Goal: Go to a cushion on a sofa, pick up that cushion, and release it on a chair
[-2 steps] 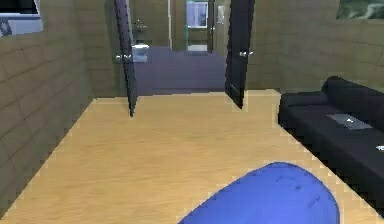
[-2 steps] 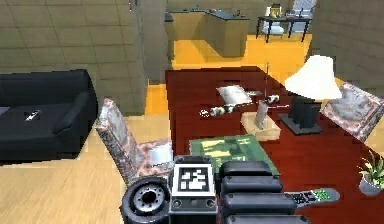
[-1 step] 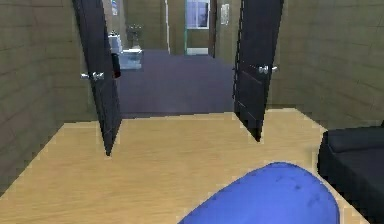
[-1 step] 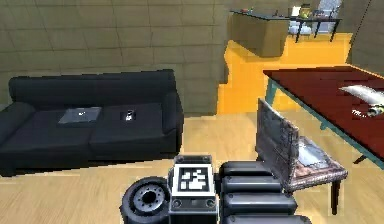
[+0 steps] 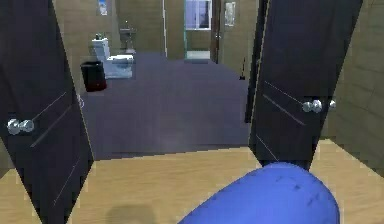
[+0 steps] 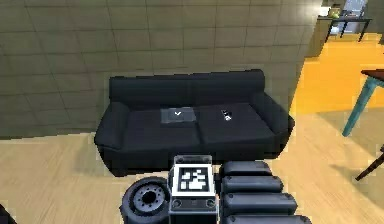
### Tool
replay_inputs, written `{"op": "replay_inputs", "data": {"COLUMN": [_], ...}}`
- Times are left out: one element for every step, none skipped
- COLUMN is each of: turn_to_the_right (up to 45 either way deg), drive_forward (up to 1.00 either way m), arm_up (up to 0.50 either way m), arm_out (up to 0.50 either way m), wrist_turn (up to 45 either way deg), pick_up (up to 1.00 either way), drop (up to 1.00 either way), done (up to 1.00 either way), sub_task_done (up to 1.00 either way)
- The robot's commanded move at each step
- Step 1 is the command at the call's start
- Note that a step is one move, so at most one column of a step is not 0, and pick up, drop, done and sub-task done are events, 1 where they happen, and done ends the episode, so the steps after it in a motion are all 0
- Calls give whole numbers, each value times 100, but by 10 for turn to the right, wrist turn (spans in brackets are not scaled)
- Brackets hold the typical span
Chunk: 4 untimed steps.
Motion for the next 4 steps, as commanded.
{"op": "replay_inputs", "data": {"turn_to_the_right": [0,0,0,0], "drive_forward": [100,100,100,100], "arm_up": [0,0,0,0], "arm_out": [0,0,0,0], "wrist_turn": [0,0,0,0], "pick_up": [0,0,0,0], "drop": [0,0,0,0], "done": [0,0,0,0], "sub_task_done": [0,0,0,0]}}
